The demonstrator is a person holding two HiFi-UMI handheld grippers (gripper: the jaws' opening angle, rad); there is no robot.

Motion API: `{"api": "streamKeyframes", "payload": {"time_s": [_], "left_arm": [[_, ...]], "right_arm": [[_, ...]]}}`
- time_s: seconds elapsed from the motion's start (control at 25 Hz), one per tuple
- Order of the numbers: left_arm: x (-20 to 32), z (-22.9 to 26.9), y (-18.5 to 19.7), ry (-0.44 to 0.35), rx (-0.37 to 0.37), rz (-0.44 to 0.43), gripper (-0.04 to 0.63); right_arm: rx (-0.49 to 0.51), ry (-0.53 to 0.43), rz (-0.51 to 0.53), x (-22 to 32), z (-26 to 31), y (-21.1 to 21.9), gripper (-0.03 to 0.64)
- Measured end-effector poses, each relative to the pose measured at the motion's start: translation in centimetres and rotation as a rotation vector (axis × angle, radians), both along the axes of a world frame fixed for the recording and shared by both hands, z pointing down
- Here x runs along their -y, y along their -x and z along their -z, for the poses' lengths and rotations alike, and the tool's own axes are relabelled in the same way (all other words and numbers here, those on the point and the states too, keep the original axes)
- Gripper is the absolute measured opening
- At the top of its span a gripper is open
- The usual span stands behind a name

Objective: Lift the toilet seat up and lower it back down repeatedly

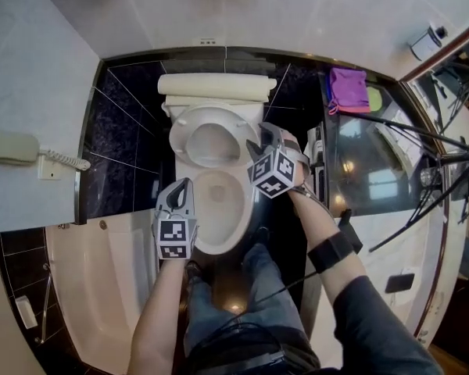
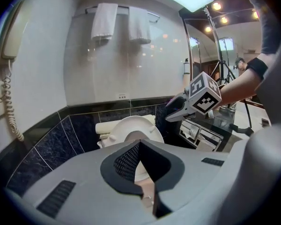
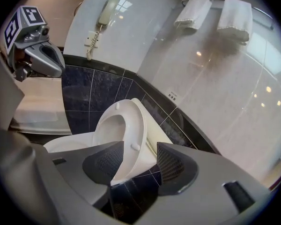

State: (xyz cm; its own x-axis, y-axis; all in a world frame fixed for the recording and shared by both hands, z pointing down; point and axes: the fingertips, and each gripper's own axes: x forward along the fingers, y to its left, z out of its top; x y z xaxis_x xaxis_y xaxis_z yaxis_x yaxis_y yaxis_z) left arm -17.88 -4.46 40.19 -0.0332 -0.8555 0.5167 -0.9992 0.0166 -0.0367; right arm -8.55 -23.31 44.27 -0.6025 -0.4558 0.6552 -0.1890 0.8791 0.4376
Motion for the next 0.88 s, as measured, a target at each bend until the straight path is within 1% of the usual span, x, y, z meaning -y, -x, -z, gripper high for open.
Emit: {"api": "streamKeyframes", "payload": {"time_s": [0.4,0.48,0.6,0.64,0.72,0.88], "left_arm": [[2.4,-3.9,1.0,0.042,-0.002,0.042,-0.002],[2.7,-4.4,1.2,0.046,-0.003,0.049,-0.002],[2.9,-5.2,1.4,0.053,-0.008,0.061,-0.002],[2.9,-5.4,1.5,0.055,-0.011,0.065,-0.002],[2.9,-5.9,1.5,0.061,-0.016,0.071,-0.002],[2.5,-7.1,1.6,0.08,-0.028,0.074,-0.002]], "right_arm": [[-0.024,-0.012,0.071,3.8,-4.7,5.2,0.241],[-0.027,-0.01,0.083,4.2,-5.3,6.0,0.209],[-0.035,-0.012,0.101,4.9,-6.2,7.1,0.198],[-0.04,-0.019,0.109,5.1,-6.4,7.5,0.177],[-0.048,-0.036,0.118,5.2,-6.7,8.0,0.114],[-0.043,-0.046,0.109,5.2,-6.6,8.1,0.112]]}}
